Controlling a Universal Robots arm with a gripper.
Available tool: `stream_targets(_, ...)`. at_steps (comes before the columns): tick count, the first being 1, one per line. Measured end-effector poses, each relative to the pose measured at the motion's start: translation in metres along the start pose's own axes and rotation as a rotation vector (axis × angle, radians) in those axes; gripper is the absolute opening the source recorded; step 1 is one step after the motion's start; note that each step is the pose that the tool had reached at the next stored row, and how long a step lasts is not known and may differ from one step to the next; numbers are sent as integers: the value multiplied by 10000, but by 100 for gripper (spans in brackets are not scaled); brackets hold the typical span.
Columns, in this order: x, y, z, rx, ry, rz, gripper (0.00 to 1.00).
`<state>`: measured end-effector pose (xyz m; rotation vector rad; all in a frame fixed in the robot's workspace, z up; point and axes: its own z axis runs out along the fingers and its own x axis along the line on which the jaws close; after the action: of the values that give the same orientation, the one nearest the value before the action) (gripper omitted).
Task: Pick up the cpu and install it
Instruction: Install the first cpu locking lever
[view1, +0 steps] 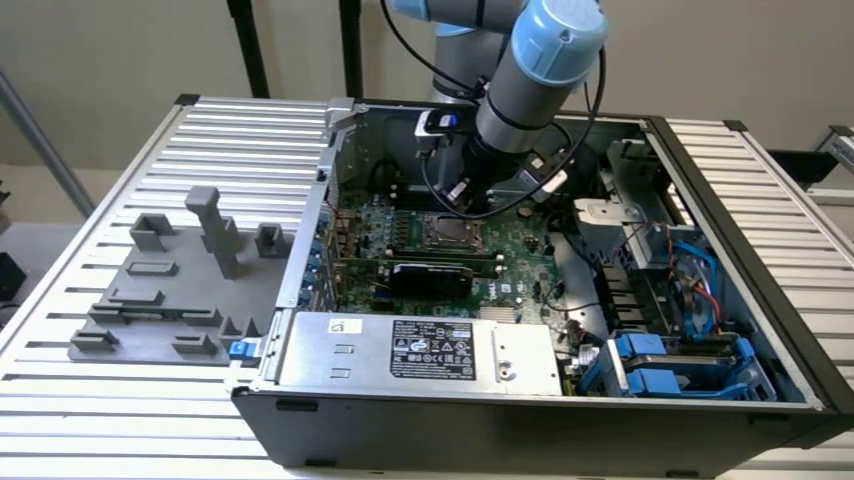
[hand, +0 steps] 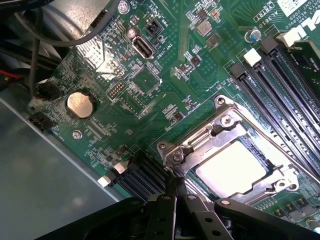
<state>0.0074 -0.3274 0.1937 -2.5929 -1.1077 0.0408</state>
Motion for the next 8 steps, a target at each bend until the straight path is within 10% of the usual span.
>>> stream_targets(8,9,-12,-47,41,33,-73,11)
